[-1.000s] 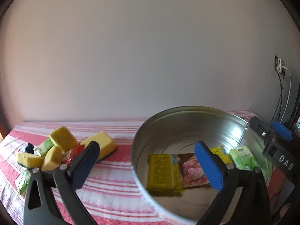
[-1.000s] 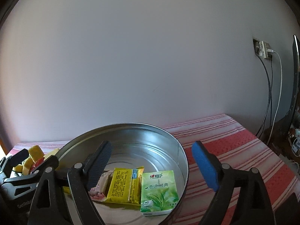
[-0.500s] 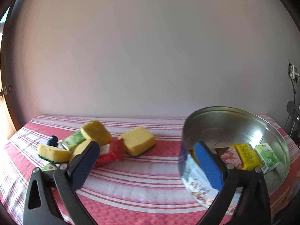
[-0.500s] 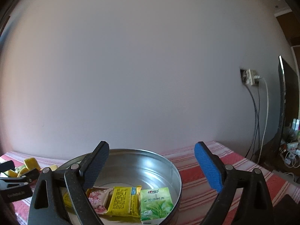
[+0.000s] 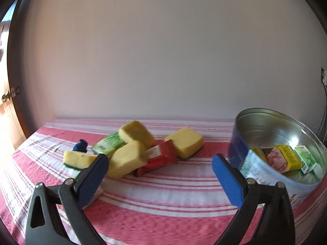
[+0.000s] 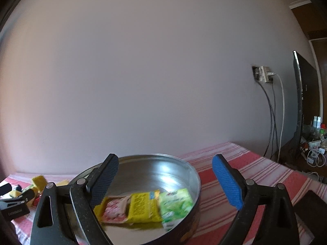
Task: Organize objects
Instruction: 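Withdraw both grippers from the tin toward the remaining pile, then grasp the green tissue pack with the left gripper and lift it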
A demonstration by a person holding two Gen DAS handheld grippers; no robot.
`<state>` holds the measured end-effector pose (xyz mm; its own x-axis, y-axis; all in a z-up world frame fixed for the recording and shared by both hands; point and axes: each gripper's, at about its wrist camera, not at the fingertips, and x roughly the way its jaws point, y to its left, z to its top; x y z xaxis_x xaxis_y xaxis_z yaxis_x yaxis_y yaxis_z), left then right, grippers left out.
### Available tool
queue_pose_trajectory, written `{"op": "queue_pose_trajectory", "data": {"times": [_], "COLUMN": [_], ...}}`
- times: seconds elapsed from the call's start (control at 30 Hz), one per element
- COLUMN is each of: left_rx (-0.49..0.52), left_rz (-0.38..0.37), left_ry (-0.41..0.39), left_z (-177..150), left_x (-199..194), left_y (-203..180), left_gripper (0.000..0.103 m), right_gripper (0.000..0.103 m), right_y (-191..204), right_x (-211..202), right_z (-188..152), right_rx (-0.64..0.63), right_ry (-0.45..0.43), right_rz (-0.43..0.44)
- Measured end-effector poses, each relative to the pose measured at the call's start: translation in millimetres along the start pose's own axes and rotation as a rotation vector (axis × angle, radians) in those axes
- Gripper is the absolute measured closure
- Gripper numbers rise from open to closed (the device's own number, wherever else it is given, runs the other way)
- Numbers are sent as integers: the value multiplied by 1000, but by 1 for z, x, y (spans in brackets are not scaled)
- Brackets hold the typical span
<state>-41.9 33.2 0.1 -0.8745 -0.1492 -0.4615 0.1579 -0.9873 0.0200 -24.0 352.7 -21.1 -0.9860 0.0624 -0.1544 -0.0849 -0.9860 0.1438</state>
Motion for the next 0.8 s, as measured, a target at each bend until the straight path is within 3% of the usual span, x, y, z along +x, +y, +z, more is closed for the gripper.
{"op": "queue_pose_trajectory", "data": {"times": [0.33, 0.6, 0.8], "left_rx": [-18, -61, -139], "left_rz": [36, 38, -11], "left_ry": [67, 215, 355], "left_z": [-8, -18, -27], "left_x": [5, 23, 51], "left_y": [63, 112, 135], "left_gripper": [1, 1, 12], "right_gripper": [9, 9, 9], "right_y": [52, 101, 136], "right_x": [-14, -18, -22], "right_z": [-13, -24, -31], "right_rx": [-52, -94, -115], "right_ry": [65, 125, 178], "right_rz": [96, 199, 274]}}
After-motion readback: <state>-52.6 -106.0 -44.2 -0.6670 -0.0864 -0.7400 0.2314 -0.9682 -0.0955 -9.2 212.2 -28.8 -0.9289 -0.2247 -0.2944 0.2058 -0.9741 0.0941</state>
